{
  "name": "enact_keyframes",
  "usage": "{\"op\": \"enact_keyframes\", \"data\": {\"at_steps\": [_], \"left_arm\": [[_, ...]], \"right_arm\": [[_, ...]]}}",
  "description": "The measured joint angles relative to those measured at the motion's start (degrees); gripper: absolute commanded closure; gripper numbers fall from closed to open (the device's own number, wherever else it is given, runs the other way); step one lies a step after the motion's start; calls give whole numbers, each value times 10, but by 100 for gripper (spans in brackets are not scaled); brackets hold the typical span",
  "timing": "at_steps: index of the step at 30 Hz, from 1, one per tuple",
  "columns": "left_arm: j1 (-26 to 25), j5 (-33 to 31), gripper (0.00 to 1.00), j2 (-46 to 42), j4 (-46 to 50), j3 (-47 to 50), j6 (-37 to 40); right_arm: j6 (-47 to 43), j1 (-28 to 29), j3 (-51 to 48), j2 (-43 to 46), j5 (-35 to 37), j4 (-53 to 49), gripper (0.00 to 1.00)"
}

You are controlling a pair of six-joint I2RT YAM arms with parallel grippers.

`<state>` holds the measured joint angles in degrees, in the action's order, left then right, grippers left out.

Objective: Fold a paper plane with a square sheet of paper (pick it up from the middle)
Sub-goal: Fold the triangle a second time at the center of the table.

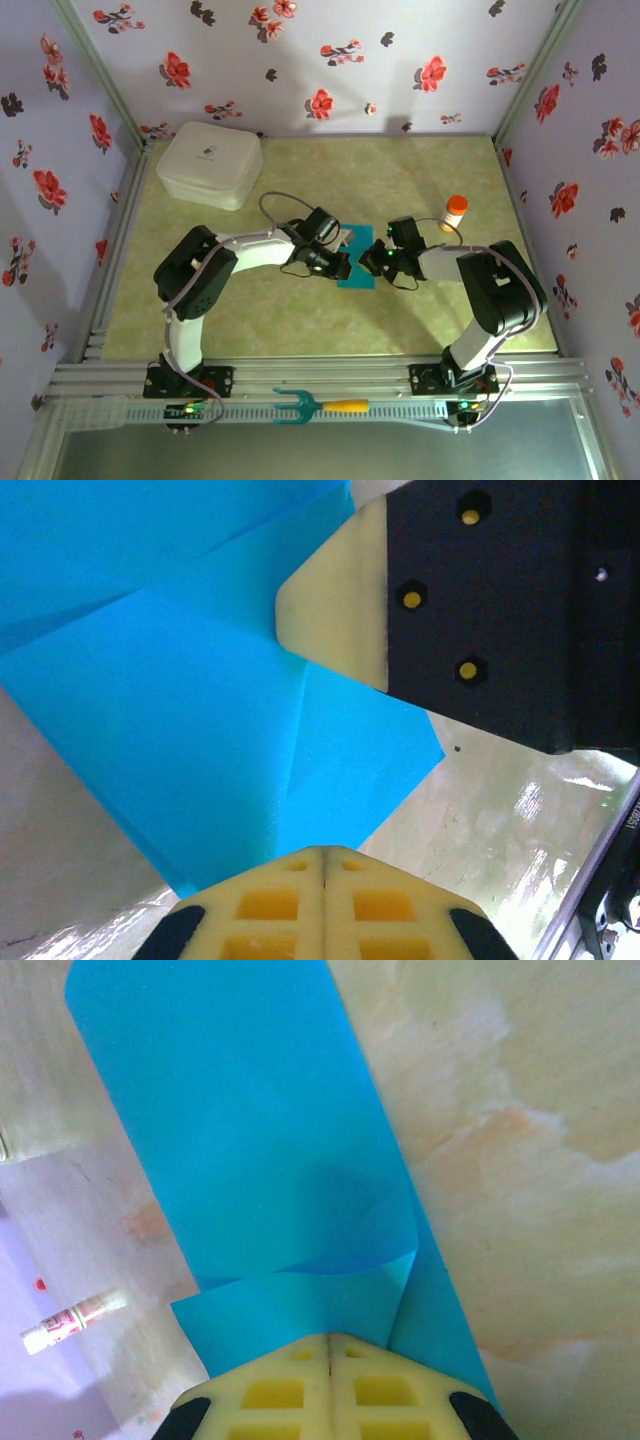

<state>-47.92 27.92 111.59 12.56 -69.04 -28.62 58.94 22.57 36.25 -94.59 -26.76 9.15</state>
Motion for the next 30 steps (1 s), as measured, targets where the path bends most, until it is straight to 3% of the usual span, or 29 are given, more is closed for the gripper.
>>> {"op": "enact_keyframes", "data": {"at_steps": [19, 30], "left_arm": [[3, 15, 97, 31, 6, -12, -13], [11, 21, 97, 15, -17, 33, -37]], "right_arm": [[-3, 0, 0, 0, 0, 0, 100], [-5, 0, 1, 0, 0, -2, 100]]}}
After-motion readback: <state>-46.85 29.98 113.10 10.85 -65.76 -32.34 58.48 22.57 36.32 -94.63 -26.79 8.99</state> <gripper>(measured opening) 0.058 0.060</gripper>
